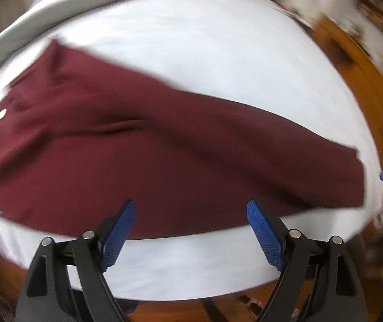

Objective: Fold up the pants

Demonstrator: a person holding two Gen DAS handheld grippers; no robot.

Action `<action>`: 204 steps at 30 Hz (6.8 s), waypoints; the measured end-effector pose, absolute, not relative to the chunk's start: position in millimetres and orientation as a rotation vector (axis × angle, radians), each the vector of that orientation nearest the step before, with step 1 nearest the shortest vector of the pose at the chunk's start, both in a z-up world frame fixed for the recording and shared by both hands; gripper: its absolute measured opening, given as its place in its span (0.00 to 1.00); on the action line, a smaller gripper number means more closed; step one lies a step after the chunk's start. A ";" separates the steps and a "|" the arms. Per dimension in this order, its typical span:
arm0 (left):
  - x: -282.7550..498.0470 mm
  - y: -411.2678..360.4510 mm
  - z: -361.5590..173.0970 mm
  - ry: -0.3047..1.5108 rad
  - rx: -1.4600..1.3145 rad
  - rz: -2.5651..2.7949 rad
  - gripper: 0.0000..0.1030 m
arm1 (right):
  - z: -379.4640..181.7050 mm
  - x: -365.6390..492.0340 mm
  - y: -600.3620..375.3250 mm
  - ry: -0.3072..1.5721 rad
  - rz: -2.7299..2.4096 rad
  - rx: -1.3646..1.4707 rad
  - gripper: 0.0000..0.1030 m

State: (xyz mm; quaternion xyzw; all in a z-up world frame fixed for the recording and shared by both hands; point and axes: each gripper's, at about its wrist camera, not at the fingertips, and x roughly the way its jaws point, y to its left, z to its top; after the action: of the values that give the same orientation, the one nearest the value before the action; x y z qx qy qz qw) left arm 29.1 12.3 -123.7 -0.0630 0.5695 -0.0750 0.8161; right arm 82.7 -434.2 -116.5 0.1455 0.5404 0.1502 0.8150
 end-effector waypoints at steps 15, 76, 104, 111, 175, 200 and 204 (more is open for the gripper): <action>5.9 131.2 -116.4 1.175 -0.269 0.044 0.83 | -204.3 185.4 -229.5 1.380 0.761 0.016 0.42; 64.4 183.6 -93.5 1.041 -0.511 0.234 0.20 | -197.8 152.0 -261.9 1.318 0.736 0.112 0.11; 15.0 158.3 -179.8 1.038 -0.954 -0.069 0.61 | -199.1 103.7 -291.1 1.403 0.628 0.258 0.50; 59.7 128.9 -216.9 1.168 -1.022 -0.090 0.39 | -197.2 93.2 -335.3 1.383 0.525 0.345 0.51; 91.5 -115.6 -196.2 1.216 -0.113 -0.313 0.68 | -233.0 39.0 -595.7 1.082 -0.005 0.783 0.54; 81.7 -101.2 -189.3 1.230 -0.120 -0.302 0.72 | -206.4 13.1 -643.8 0.922 0.049 0.849 0.19; 82.3 -103.0 -187.4 1.221 -0.116 -0.303 0.72 | -156.8 24.5 -628.3 0.759 0.196 0.809 0.16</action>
State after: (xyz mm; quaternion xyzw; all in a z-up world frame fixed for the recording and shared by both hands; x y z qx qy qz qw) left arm 82.3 -103.0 -187.4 -0.0544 0.5708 -0.1414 0.8070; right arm 24.5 -628.3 -156.8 0.3836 0.3595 0.0931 0.8455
